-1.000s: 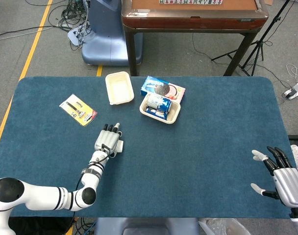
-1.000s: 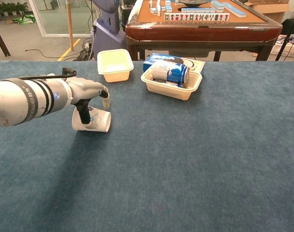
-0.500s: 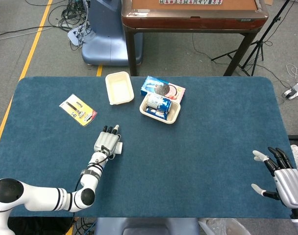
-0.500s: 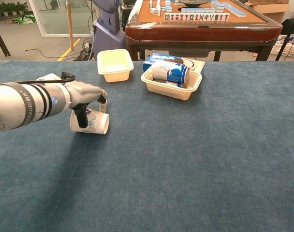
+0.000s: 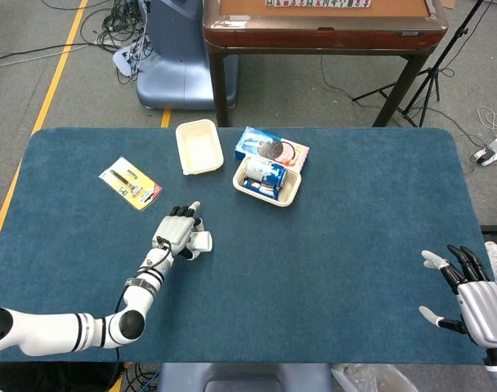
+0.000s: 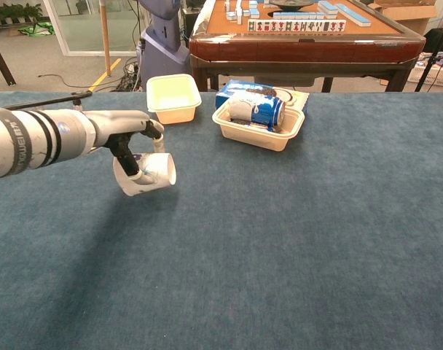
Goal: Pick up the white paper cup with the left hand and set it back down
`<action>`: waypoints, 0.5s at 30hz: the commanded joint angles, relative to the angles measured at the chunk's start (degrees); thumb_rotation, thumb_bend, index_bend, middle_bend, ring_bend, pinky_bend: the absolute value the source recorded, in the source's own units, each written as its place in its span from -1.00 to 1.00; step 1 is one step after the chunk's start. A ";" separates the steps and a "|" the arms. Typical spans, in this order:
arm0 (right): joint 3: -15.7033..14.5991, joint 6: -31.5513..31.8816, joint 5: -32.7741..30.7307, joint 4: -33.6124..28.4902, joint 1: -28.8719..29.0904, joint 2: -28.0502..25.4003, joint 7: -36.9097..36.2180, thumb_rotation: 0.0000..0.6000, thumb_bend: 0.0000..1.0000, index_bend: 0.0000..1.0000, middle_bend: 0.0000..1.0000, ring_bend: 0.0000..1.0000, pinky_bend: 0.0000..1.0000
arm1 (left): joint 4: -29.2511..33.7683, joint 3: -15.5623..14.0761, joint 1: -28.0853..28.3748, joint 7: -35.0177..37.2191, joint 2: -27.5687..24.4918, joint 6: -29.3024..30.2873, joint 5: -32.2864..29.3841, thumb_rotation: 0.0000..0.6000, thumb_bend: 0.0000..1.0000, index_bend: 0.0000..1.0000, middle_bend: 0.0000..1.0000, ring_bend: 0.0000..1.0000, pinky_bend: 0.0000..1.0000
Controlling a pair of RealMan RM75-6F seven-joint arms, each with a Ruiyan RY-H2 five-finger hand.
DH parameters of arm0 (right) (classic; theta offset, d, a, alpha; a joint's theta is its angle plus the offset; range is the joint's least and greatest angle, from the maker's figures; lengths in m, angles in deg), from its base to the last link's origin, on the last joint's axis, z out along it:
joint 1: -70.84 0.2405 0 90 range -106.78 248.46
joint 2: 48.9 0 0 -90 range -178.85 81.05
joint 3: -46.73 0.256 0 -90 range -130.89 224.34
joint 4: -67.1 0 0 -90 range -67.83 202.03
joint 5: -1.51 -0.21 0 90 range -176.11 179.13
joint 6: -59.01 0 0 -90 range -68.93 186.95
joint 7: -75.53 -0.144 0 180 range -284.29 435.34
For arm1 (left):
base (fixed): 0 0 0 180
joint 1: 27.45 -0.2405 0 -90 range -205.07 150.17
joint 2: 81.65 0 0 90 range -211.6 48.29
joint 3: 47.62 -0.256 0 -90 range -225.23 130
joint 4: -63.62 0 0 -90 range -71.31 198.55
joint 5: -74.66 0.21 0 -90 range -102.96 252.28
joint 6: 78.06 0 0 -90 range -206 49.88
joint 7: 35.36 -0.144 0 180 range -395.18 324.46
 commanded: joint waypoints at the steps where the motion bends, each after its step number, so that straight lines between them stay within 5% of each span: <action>1: 0.02 0.00 0.03 -0.06 0.00 0.02 0.12 1.00 -0.76 -0.62 -0.39 -0.90 -1.00 | 0.55 4.46 -4.92 14.23 -3.25 -9.17 5.60 1.00 -0.54 -0.21 -1.00 -1.00 -1.00; 7: 0.04 -0.02 -0.04 -0.35 -0.06 -0.08 0.49 1.00 -0.76 -0.62 -0.39 -0.90 -1.00 | -4.29 7.95 -8.93 29.59 -3.36 -20.10 12.93 1.00 -0.54 -0.28 -1.00 -1.00 -1.00; 15: 0.11 -0.02 -0.21 -0.82 -0.17 -0.22 1.03 1.00 -0.76 -0.62 -0.39 -0.90 -1.00 | -9.79 10.06 -12.28 41.53 -1.68 -25.59 25.31 1.00 -0.54 -0.31 -1.00 -1.00 -1.00</action>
